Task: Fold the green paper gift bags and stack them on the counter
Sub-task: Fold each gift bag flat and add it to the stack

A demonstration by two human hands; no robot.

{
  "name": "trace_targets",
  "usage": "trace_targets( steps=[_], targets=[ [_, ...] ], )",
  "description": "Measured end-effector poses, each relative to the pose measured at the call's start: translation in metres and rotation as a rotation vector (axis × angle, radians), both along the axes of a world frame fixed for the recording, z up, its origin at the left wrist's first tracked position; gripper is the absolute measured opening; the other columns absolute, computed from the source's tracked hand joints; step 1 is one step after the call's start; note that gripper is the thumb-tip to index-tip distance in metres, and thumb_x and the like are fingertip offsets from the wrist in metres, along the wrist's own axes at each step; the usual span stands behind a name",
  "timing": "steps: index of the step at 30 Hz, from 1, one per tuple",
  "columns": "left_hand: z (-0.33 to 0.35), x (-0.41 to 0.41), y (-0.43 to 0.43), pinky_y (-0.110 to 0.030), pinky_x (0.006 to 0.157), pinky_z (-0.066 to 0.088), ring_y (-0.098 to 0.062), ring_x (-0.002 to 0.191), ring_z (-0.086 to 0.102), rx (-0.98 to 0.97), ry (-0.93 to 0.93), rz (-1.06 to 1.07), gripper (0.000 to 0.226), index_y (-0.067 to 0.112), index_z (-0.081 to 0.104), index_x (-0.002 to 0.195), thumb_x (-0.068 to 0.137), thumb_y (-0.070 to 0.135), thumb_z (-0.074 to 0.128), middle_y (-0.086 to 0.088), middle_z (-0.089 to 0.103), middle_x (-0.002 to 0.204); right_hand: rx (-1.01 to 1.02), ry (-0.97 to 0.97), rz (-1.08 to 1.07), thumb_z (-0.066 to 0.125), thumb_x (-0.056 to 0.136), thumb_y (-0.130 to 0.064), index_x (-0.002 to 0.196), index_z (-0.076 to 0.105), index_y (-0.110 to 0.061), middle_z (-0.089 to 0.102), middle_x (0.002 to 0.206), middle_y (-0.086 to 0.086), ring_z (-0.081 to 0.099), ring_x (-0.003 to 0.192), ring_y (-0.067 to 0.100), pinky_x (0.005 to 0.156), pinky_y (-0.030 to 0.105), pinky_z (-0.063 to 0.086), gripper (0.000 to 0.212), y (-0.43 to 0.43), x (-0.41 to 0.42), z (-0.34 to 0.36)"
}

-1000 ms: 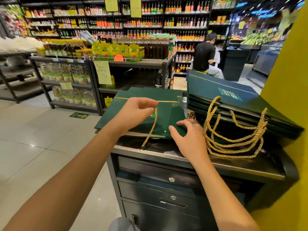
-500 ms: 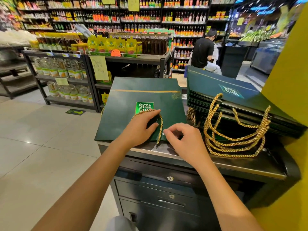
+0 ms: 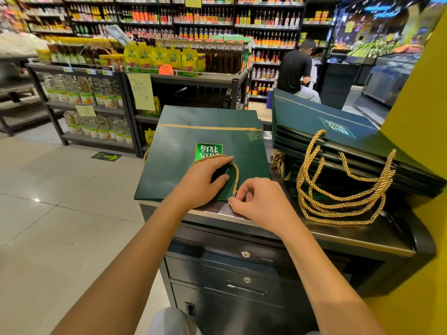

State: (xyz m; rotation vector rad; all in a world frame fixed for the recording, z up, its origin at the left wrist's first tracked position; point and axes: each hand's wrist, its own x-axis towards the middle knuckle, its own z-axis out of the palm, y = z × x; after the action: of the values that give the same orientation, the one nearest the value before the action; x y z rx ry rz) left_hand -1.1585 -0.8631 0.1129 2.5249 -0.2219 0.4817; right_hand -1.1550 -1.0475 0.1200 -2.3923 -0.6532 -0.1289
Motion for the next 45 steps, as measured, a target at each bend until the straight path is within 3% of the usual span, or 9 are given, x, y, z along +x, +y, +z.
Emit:
trace_targets(
  steps=[6,15,23,25,28,32,35,40,45],
  targets=[
    [-0.002,-0.003,-0.002,-0.025,0.112,0.035,-0.013,0.135,0.049,0.009,-0.03,-0.006,0.046,0.02,0.053,0.146,0.1,0.017,0.06,0.004,0.056,0.146,0.025,-0.15,-0.001,0.079,0.082,-0.041,0.097,0.073,-0.023,0.057,0.081,-0.008,0.053,0.074,0.008,0.075,0.03,0.05,0.024,-0.008,0.002,-0.009],
    [0.003,-0.008,-0.003,-0.013,0.101,0.032,-0.006,0.126,0.05,-0.034,-0.009,-0.009,0.039,0.02,0.059,0.139,0.1,0.017,0.061,0.007,0.06,0.139,-0.05,-0.564,0.124,0.082,0.083,-0.01,0.083,0.074,-0.01,0.062,0.08,0.003,0.062,0.072,0.024,0.06,0.042,0.057,0.009,-0.007,-0.004,-0.025],
    [0.005,-0.019,-0.001,-0.009,0.086,0.043,-0.008,0.116,0.056,-0.062,0.049,-0.024,0.031,0.024,0.063,0.128,0.097,0.025,0.066,0.013,0.059,0.129,0.455,0.085,0.1,0.057,0.103,-0.018,0.116,0.064,-0.021,0.075,0.084,-0.005,0.066,0.083,0.002,0.084,0.026,0.051,0.015,-0.021,0.005,-0.008],
    [0.007,-0.023,0.0,-0.013,0.092,0.043,-0.011,0.127,0.053,-0.075,0.092,-0.026,0.032,0.026,0.063,0.124,0.093,0.031,0.071,0.011,0.054,0.14,0.447,0.103,0.124,0.057,0.103,-0.016,0.13,0.064,-0.022,0.077,0.091,-0.011,0.067,0.097,0.001,0.096,0.025,0.05,0.029,-0.024,0.006,-0.006],
    [0.012,-0.028,0.001,0.001,0.088,0.029,-0.002,0.132,0.04,-0.014,0.162,-0.061,0.052,0.027,0.062,0.13,0.084,0.045,0.078,0.011,0.045,0.152,0.501,0.125,0.128,0.058,0.102,-0.014,0.117,0.072,-0.019,0.078,0.093,-0.009,0.07,0.098,0.006,0.095,0.035,0.055,0.021,-0.026,0.006,-0.005],
    [0.017,-0.034,0.003,-0.003,0.1,0.024,0.006,0.135,0.028,0.033,0.22,-0.103,0.075,0.029,0.057,0.138,0.072,0.054,0.084,0.015,0.035,0.158,0.582,0.186,0.122,0.059,0.102,-0.017,0.111,0.062,-0.016,0.079,0.094,-0.011,0.069,0.083,-0.001,0.077,0.01,0.05,0.01,-0.025,0.004,-0.004],
    [0.018,-0.034,0.005,-0.02,0.109,0.028,-0.001,0.145,0.028,0.016,0.215,-0.09,0.061,0.037,0.062,0.131,0.076,0.049,0.084,0.016,0.034,0.16,0.588,0.192,0.121,0.062,0.1,-0.019,0.109,0.06,-0.015,0.079,0.092,-0.011,0.07,0.084,0.004,0.081,0.012,0.052,0.01,-0.025,0.005,-0.005],
    [0.013,-0.033,0.005,-0.02,0.108,0.034,-0.001,0.139,0.039,0.002,0.145,-0.068,0.052,0.033,0.069,0.126,0.077,0.044,0.085,0.016,0.045,0.153,0.551,0.077,0.082,0.073,0.092,-0.023,0.093,0.076,-0.023,0.075,0.088,-0.007,0.069,0.088,0.01,0.086,0.034,0.058,0.003,-0.025,0.012,-0.011],
    [0.007,-0.038,0.009,-0.016,0.108,0.04,0.008,0.129,0.048,-0.058,0.071,-0.08,0.045,0.032,0.076,0.116,0.074,0.044,0.087,0.016,0.059,0.141,0.567,-0.033,0.021,0.079,0.087,-0.027,0.085,0.079,-0.026,0.073,0.083,-0.008,0.066,0.082,0.011,0.078,0.03,0.057,0.002,-0.022,0.015,-0.016]
  ],
)
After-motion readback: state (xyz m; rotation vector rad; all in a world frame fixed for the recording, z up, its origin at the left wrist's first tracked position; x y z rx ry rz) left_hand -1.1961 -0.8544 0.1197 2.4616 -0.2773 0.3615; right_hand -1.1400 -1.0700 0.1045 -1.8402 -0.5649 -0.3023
